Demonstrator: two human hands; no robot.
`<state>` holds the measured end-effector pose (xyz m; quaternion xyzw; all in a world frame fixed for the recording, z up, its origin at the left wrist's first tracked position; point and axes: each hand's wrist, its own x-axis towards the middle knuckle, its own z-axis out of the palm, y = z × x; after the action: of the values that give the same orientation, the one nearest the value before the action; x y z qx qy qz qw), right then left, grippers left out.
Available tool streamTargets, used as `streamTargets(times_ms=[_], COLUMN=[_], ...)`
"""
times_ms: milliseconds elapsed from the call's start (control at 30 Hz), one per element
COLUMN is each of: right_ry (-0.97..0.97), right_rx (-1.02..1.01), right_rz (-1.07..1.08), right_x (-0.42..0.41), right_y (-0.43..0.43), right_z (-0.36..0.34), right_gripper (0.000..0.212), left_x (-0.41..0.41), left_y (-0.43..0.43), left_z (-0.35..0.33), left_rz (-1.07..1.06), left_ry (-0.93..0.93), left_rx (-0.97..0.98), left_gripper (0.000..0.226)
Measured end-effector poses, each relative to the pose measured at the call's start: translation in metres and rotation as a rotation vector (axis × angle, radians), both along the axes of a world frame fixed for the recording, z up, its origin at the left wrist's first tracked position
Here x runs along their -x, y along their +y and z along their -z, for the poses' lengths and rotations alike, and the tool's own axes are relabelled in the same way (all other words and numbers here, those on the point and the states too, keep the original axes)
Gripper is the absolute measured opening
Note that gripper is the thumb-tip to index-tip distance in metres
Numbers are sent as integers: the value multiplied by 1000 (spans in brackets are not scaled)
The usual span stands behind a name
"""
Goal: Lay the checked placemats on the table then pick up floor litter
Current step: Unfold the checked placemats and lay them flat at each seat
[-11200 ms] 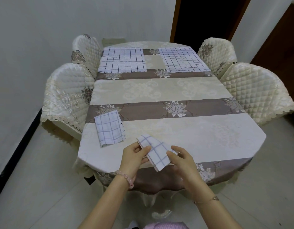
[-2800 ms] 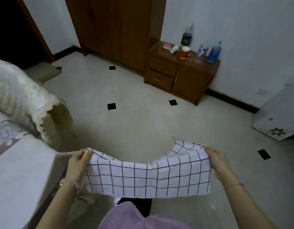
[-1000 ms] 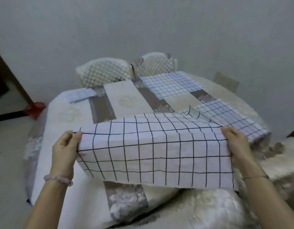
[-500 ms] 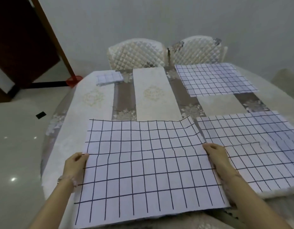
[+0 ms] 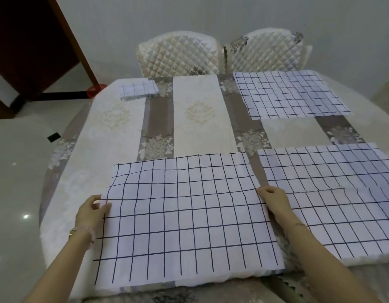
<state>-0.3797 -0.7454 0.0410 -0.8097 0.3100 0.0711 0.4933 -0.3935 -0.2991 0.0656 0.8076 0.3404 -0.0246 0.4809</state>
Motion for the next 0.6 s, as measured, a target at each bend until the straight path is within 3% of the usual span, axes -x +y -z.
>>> streamTargets(times_ms=[233,333,400,500,600], right_ry=[-17,-135,-238,-346,-187], right_rx=[124,347,528,621,623], right_rz=[-91,-133,-204,-476,-676], right_x=[15,23,31,45,65], right_y=[4,15,26,41,45], right_z=[0,-6,-9,-1,15], right_gripper=[32,29,24,27,41], left_x=[2,15,27,47,64], left_y=[-4,-8,-12,-15,-16], left_z=[9,13,17,33,47], left_rz=[6,275,503,796,908], left_ry=[-54,-96,-144,-59,77], left_rx=[-243,-552,-643,-708,-679], left_gripper=[46,38,29,68,109])
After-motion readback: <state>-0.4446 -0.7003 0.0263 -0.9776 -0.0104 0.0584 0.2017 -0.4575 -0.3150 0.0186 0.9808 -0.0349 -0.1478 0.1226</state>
